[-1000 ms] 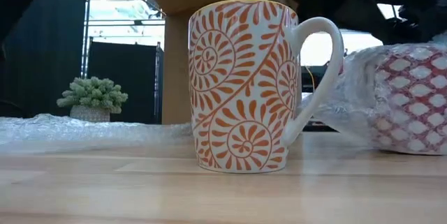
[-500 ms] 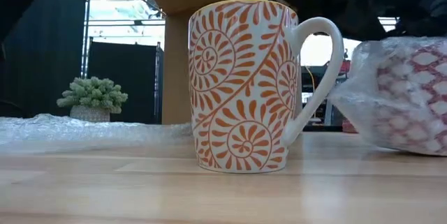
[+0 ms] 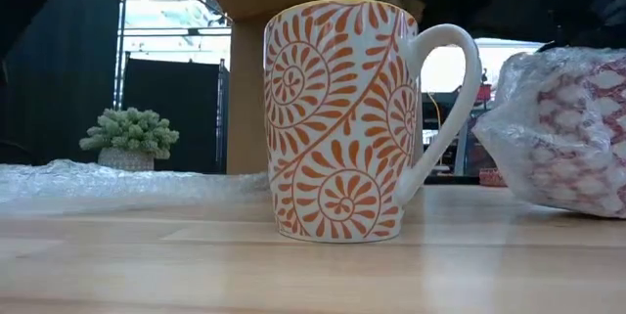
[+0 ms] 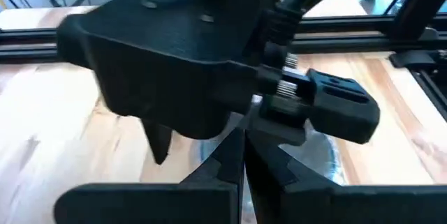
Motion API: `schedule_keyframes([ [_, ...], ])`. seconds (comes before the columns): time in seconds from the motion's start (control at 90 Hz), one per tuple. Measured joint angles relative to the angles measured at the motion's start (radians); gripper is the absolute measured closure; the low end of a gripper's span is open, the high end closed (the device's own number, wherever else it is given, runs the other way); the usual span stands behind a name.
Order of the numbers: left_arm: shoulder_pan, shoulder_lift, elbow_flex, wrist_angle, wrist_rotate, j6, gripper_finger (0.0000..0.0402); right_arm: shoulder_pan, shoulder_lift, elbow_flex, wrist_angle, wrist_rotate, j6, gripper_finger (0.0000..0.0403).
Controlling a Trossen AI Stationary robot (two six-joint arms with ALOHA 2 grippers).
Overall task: Wrap mug
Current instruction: Wrap the red mug with bubble wrap
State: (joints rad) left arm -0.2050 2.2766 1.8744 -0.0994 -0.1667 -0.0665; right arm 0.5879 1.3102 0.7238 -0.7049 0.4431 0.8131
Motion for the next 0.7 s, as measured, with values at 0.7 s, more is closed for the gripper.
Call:
schedule_keyframes([
  [0.7, 0.007, 0.076, 0.001, 0.019, 0.021, -0.007, 0.0402, 0.0, -0.077, 0.094, -0.123, -0.015, -0.107, 0.0147],
])
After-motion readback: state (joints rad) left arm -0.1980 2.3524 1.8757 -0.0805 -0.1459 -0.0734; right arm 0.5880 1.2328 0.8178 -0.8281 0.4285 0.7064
